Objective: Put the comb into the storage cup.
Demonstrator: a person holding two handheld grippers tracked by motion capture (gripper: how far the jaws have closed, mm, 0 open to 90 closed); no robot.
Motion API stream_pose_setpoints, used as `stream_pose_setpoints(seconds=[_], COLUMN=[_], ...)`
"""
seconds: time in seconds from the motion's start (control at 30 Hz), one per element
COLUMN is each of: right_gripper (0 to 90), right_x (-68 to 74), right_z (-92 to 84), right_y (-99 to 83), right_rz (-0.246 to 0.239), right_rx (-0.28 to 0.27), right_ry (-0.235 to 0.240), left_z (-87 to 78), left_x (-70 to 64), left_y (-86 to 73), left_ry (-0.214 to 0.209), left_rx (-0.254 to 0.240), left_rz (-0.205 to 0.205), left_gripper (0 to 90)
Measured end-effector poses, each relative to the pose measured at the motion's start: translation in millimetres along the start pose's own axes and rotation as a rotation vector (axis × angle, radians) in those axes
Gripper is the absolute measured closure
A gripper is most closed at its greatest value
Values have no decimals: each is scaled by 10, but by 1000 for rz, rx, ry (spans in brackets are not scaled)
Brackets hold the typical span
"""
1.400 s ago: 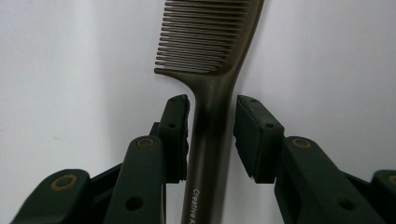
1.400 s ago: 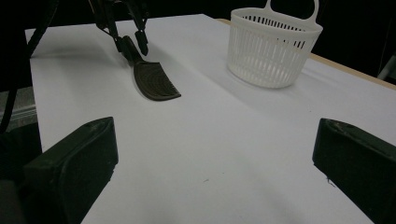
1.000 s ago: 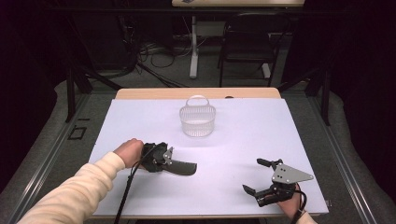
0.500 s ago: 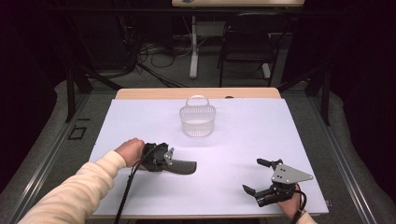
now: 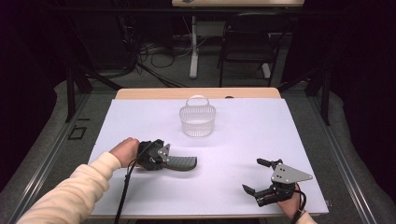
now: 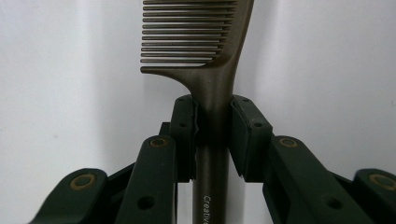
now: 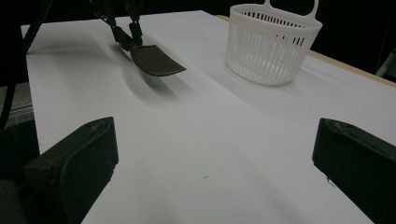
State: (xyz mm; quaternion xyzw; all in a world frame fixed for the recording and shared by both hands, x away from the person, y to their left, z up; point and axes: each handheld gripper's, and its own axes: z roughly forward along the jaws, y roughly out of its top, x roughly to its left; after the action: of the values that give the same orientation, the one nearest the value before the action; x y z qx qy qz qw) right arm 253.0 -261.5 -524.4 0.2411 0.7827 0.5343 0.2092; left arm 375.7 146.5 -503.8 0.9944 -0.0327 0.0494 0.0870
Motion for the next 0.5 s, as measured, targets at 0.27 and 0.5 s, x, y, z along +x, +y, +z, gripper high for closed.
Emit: stream_pose_setpoints(seconds=[0.27,0.5], right_gripper=[0,0], right_x=[1,0], right_z=[2,6], right_y=[1,0], right_rz=[-2,0], right_rx=[2,4], right_ry=[-2,-5], left_z=[-63,-131], left_x=[-20,-35], left_y=[-15,-31], left_ry=[4,5], left_rx=[-41,-101], left_rz=[-32,-70], left_gripper=[722,722])
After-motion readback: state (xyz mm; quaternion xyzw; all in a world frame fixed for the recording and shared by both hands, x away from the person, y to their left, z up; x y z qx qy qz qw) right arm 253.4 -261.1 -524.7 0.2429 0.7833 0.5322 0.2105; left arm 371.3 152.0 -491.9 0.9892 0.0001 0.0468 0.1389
